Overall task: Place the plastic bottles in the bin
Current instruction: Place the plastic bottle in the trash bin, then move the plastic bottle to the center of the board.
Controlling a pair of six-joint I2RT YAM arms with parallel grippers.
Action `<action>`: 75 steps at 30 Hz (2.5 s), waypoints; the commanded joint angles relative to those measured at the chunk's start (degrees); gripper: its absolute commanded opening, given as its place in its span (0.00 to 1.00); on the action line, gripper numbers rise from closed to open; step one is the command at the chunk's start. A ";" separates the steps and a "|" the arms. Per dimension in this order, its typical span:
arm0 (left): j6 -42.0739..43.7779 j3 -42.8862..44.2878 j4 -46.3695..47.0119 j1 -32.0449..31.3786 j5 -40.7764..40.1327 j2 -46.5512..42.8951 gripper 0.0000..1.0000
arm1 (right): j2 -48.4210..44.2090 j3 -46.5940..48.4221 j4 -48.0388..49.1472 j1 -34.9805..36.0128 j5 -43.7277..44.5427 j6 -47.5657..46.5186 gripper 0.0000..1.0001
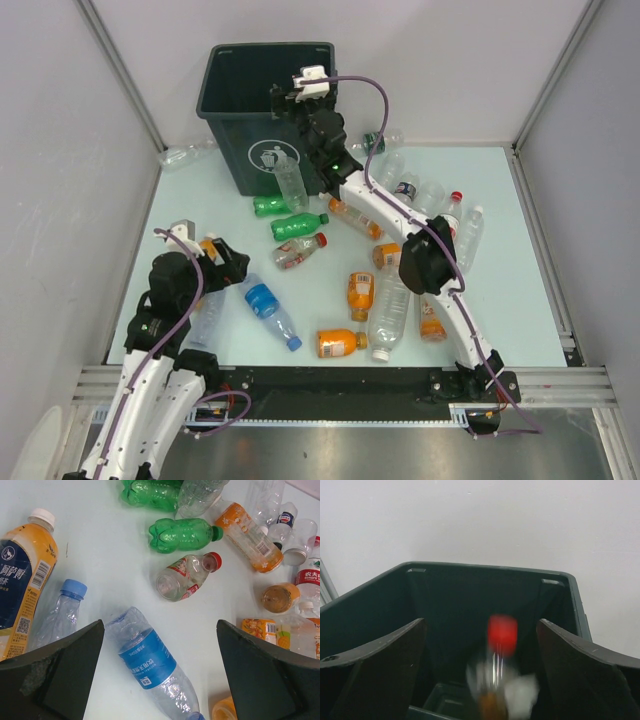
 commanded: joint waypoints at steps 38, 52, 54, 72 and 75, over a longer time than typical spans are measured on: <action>-8.98 0.42 -3.53 -0.46 -1.49 10.62 0.99 | -62.96 -53.41 -63.03 10.45 9.25 33.57 1.00; -16.71 0.86 -7.67 0.33 -19.16 22.04 0.94 | -62.61 -68.44 -54.97 11.41 -2.08 40.52 0.96; -17.59 0.77 -7.93 0.51 -21.26 23.18 0.93 | -62.70 -69.49 -54.43 11.41 -3.05 40.08 0.96; -22.00 -6.00 -2.93 0.59 -22.86 27.23 0.85 | -68.85 -76.70 -49.60 7.02 -7.62 40.69 0.96; -20.24 -6.35 -1.08 0.59 -21.02 28.20 0.85 | -68.94 -76.97 -49.51 6.67 -7.97 40.96 0.95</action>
